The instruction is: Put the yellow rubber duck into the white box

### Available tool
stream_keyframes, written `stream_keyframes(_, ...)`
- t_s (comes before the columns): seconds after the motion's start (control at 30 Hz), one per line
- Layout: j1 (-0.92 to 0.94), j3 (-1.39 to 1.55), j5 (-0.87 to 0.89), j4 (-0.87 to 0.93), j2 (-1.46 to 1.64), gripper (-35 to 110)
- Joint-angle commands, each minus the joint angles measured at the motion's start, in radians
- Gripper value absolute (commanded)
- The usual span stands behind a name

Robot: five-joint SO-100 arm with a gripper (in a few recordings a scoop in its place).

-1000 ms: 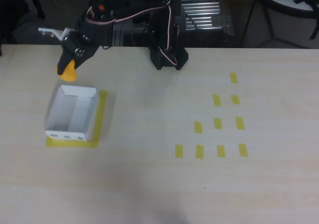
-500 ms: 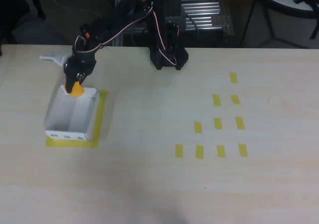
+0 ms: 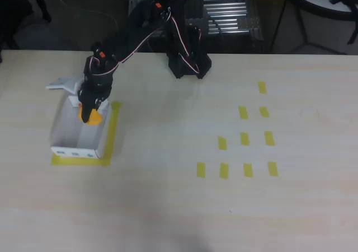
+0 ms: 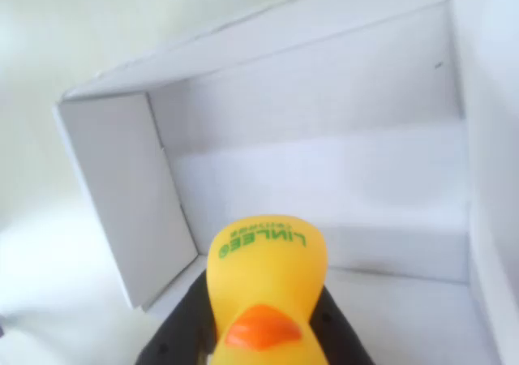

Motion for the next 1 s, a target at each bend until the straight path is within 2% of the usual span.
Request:
stream_keyframes(0.0, -0.011, -0.092, -0.025, 0.002, -0.002, 0)
stream_keyframes(0.2, -0.011, -0.086, -0.025, -0.037, -0.029, 3)
stream_keyframes(0.53, -0.003, -0.074, -0.023, -0.092, -0.031, 23)
stream_keyframes(0.73, -0.005, -0.067, -0.018, -0.115, -0.031, 23)
stream_keyframes(0.83, -0.009, -0.069, -0.015, -0.120, -0.028, 17)
stream_keyframes(0.97, -0.034, -0.138, 0.095, -0.072, 0.011, 10)
